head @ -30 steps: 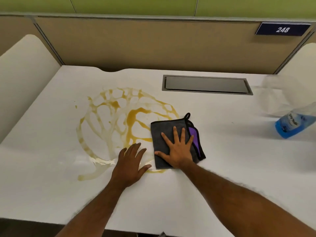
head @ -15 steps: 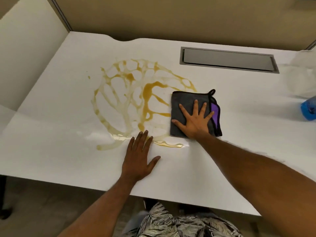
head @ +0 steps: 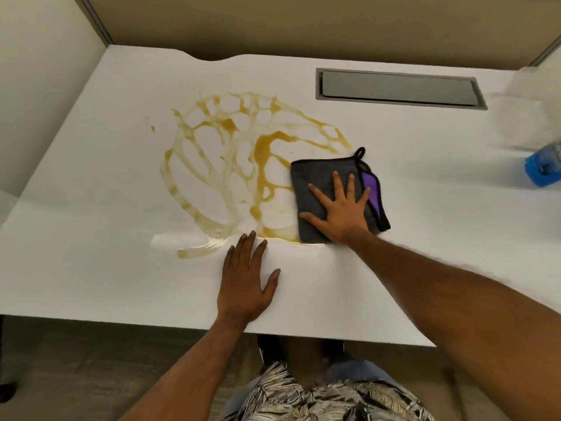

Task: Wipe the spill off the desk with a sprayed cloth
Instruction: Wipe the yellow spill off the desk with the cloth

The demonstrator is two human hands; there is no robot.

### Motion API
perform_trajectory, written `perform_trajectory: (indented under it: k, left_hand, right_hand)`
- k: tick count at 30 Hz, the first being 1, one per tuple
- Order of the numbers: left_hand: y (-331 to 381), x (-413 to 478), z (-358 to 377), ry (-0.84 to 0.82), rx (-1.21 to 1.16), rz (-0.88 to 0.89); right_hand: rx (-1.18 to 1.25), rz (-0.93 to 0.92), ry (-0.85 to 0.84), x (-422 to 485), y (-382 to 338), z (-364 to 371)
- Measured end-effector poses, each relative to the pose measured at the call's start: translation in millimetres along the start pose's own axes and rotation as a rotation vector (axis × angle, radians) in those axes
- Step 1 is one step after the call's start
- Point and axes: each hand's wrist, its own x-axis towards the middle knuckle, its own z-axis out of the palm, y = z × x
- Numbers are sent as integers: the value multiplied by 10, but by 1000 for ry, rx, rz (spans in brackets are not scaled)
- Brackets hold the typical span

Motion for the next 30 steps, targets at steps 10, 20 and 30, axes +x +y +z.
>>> perform_trajectory:
  k: [10, 20, 30]
  left_hand:
    - [-7, -59, -1, 62, 61, -94]
    - [49, -21, -19, 48, 85, -115]
    - [-32, -22, 74, 162, 88, -27]
  right_hand:
    - [69, 236, 24, 8, 197, -36]
    - [-40, -113, 52, -225, 499, 35]
    - [-55, -238, 44, -229, 20, 104]
